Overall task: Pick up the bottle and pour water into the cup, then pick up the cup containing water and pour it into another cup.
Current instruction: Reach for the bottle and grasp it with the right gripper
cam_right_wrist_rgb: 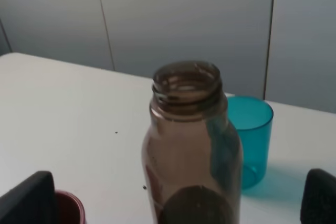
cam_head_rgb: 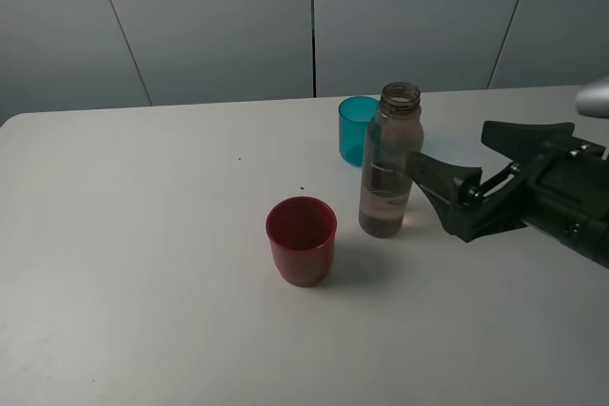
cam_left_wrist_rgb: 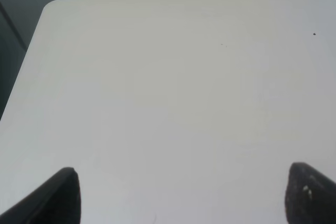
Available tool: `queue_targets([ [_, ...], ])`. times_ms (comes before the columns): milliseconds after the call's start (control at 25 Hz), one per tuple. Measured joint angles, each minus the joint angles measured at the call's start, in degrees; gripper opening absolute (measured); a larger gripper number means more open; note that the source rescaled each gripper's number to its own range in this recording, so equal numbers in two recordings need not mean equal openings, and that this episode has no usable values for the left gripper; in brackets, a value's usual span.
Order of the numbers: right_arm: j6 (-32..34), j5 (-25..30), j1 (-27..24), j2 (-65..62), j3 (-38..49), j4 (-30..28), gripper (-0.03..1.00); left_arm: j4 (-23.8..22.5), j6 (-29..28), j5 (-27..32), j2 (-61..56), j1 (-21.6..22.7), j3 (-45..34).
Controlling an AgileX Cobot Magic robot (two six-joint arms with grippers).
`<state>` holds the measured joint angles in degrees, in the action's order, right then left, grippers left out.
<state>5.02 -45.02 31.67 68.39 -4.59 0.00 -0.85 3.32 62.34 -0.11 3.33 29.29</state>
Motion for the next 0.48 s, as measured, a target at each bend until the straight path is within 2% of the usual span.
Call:
queue_targets([
  [200, -3.3, -5.8, 0.0, 8.0, 0.0, 4.3, 1.00, 0.0, 0.0, 0.0, 0.0, 0.0, 0.0],
  [360, -4.2, -8.7, 0.0, 14.2, -0.5, 4.6, 1.00, 0.0, 0.0, 0.0, 0.0, 0.0, 0.0],
  [480, -4.4, -13.4, 0.0, 19.4, -1.7, 2.6, 1.00, 0.0, 0.0, 0.0, 0.0, 0.0, 0.0],
])
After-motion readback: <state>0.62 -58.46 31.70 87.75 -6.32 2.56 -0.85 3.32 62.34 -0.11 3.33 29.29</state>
